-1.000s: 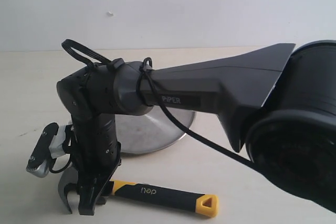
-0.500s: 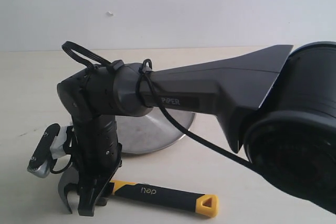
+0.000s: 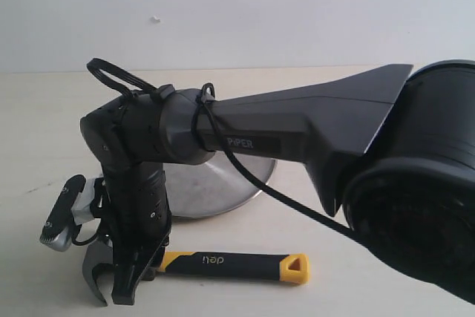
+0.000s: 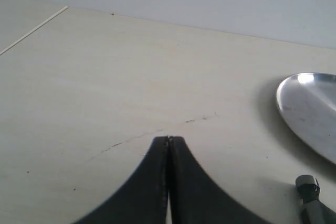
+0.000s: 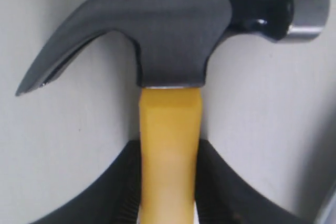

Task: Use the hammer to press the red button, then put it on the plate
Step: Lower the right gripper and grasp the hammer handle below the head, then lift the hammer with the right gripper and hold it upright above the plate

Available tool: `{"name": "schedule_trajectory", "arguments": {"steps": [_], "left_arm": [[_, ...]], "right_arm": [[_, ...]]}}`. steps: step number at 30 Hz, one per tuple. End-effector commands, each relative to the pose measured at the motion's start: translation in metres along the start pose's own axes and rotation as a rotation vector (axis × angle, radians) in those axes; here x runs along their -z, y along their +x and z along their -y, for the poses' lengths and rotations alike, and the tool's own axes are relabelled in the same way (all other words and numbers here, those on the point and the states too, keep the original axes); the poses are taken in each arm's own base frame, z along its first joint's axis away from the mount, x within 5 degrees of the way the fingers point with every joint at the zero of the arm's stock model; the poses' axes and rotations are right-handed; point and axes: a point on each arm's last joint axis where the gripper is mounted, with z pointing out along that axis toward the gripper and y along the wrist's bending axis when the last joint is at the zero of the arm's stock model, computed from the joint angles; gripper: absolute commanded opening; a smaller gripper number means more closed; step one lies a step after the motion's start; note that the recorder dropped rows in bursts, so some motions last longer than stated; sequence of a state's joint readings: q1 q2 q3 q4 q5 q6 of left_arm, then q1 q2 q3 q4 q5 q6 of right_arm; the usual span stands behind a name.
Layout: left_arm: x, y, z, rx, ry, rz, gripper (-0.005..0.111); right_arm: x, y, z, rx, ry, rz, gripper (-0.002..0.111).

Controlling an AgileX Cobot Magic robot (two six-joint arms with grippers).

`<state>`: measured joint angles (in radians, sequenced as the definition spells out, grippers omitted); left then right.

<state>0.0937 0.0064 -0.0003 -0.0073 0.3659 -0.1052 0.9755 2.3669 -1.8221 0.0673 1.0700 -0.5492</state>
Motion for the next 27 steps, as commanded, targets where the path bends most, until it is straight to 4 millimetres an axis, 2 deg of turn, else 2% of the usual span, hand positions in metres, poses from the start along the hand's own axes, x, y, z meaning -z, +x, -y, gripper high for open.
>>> {"name": "schedule_trajectory", "arguments": {"steps": [1,6,12,16,22,23,24,25,26,27], "left_arm": [[0.0,0.0,0.001,0.011,0.01,0.01,0.0],[0.0,0.0,0.001,0.011,0.01,0.01,0.0],[0.0,0.0,0.001,0.011,0.01,0.01,0.0],[0.0,0.0,0.001,0.011,0.01,0.01,0.0],[0.0,0.0,0.001,0.011,0.01,0.01,0.0],[0.0,0.0,0.001,0.011,0.01,0.01,0.0],[0.0,0.0,0.001,0.011,0.01,0.01,0.0],[0.0,0.0,0.001,0.011,0.01,0.01,0.0],[0.0,0.0,0.001,0.011,0.01,0.01,0.0],[0.0,0.0,0.001,0.011,0.01,0.01,0.0]], "right_arm": [[-0.008,0.002,-0.002,-0.012,-0.022,-0.024,0.0],[0.009,0.0,-0.002,-0.039,-0.002,0.007,0.0],[0.072,-0.004,-0.003,-0.054,0.082,0.16,0.0],[0.125,0.0,-0.008,-0.07,0.146,0.278,0.0],[0.212,0.018,-0.024,-0.095,0.236,0.475,0.0],[0.241,0.026,-0.031,-0.119,0.27,0.564,0.0],[0.253,0.029,-0.033,-0.134,0.285,0.606,0.0],[0.279,0.038,-0.04,-0.15,0.317,0.695,0.0],[0.289,0.043,-0.043,-0.155,0.326,0.723,0.0],[0.31,0.053,-0.05,-0.162,0.347,0.782,0.0]]}}
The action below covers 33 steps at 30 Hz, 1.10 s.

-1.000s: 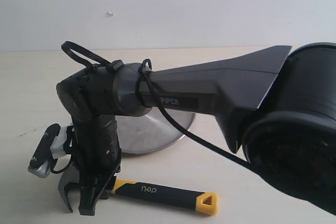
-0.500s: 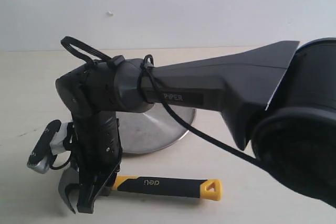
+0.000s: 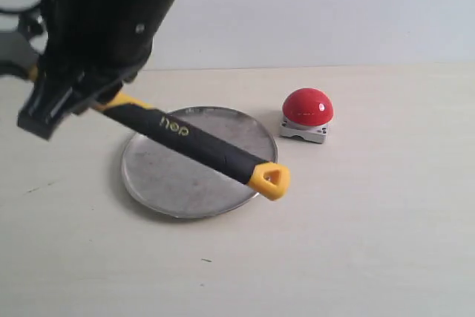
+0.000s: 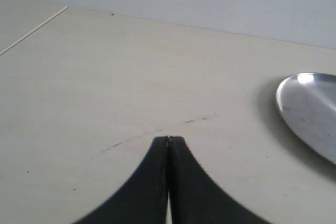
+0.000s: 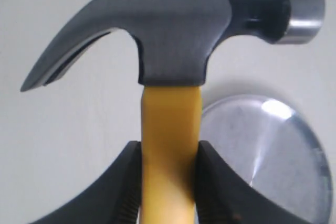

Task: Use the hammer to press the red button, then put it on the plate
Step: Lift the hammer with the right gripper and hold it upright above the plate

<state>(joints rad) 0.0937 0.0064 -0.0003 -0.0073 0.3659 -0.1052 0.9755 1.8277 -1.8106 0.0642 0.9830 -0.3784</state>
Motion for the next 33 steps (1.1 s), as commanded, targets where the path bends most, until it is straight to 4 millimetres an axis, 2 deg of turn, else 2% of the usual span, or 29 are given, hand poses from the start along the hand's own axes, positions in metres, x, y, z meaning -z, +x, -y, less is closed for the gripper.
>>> {"name": "schedule_trajectory", "arguments": {"steps": [1,2,5,9,13,20,24,28,33], "left_arm": [[0.0,0.0,0.001,0.011,0.01,0.01,0.0],[0.0,0.0,0.001,0.011,0.01,0.01,0.0],[0.0,0.0,0.001,0.011,0.01,0.01,0.0],[0.0,0.0,0.001,0.011,0.01,0.01,0.0],[0.0,0.0,0.001,0.011,0.01,0.01,0.0],[0.0,0.0,0.001,0.011,0.01,0.01,0.0],[0.0,0.0,0.001,0.011,0.01,0.01,0.0],[0.0,0.0,0.001,0.011,0.01,0.01,0.0],[0.0,0.0,0.001,0.011,0.01,0.01,0.0]], "right_arm": [[0.079,-0.016,0.002,-0.042,0.088,0.251,0.0],[0.096,-0.016,0.002,-0.055,0.112,0.286,0.0],[0.113,-0.007,-0.001,-0.058,0.155,0.366,0.0],[0.112,0.033,-0.004,-0.072,0.24,0.463,0.0],[0.109,0.072,0.008,-0.144,0.336,0.601,0.0],[0.082,0.134,0.042,-0.321,0.513,0.739,0.0],[0.065,0.154,0.052,-0.359,0.554,0.796,0.0],[0.04,0.161,0.061,-0.329,0.48,0.794,0.0],[0.016,0.171,0.077,-0.359,0.267,0.892,0.0]]}}
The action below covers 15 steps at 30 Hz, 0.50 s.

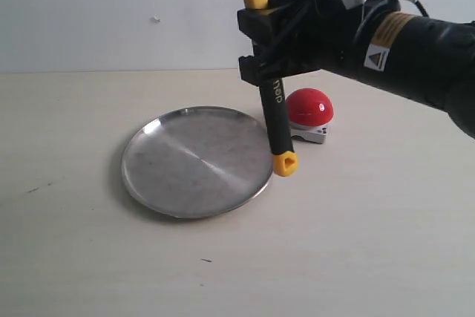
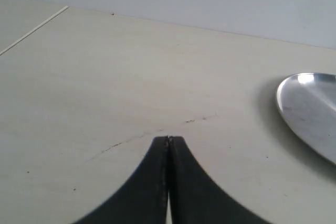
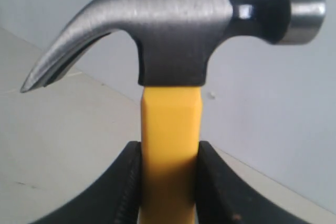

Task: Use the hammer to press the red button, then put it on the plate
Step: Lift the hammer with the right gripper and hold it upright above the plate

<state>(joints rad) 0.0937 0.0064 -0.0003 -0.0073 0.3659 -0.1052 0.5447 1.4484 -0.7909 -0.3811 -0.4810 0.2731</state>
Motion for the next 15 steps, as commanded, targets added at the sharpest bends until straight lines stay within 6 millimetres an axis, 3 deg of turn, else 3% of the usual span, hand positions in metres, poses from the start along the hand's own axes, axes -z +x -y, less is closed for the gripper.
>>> {"name": "schedule_trajectory", "arguments": {"steps": [1,8,15], "left_arm": [[0.0,0.0,0.001,0.011,0.01,0.01,0.0],[0.0,-0.004,0.0,-0.055,0.007,0.046,0.0],[0.003,-0.023,0.003,-0.052,0.026,0.26,0.0]], "right_arm": [[-0.012,0.005,0.012,-0.093,-0.191,0.124,0.0],[-0.029,0.012,0.034,-0.173,-0.413,0.147,0.0],[-0.029,0.003,0.027,-0.189,-0.563,0.187,0.0]]}}
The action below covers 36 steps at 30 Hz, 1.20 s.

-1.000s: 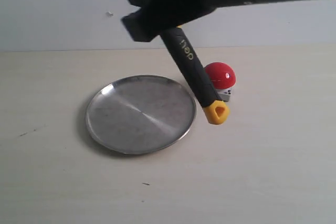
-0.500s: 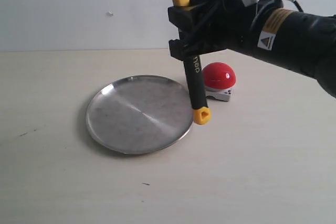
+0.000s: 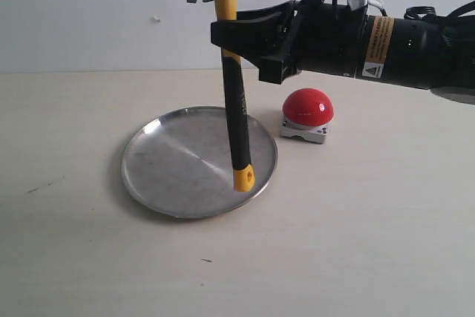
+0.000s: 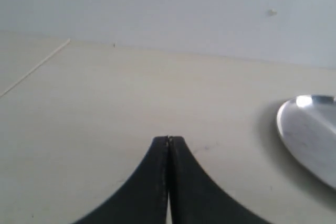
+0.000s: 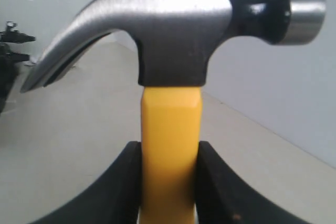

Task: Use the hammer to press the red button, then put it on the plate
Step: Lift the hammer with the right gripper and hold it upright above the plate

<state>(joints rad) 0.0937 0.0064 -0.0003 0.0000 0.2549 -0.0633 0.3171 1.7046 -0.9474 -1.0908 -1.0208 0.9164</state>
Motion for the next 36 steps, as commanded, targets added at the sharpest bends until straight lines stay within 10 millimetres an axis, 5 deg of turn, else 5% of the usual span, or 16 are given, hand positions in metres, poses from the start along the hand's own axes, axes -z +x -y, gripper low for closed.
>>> {"name": "schedule_trajectory", "arguments": {"steps": [1,7,13,20,25,30,36], "left_arm": [[0.002,-0.016,0.001,-0.003,0.017,0.184,0.0],[0.003,-0.022,0.002,0.006,0.022,0.247,0.0],[0.015,-0.049,0.003,0.186,0.09,0.563,0.0],[0.033,-0.069,0.008,0.122,0.163,0.866,0.0],[0.028,-0.101,0.01,0.075,0.139,0.857,0.0],[-0.018,-0.14,0.012,0.074,0.101,0.605,0.0],[-0.113,-0.13,0.016,0.011,0.091,0.178,0.0]], "right_arm": [[0.001,-0.018,-0.009,-0.013,-0.108,0.114,0.0],[0.001,-0.019,-0.007,-0.025,-0.086,0.131,0.0],[0.001,-0.019,-0.007,-0.027,-0.087,0.131,0.0],[0.001,-0.021,-0.006,-0.061,-0.079,0.143,0.0],[0.001,-0.021,-0.005,-0.082,-0.075,0.147,0.0],[0.001,-0.021,-0.005,-0.096,-0.075,0.147,0.0],[0.0,-0.021,-0.004,-0.127,-0.065,0.138,0.0]]}}
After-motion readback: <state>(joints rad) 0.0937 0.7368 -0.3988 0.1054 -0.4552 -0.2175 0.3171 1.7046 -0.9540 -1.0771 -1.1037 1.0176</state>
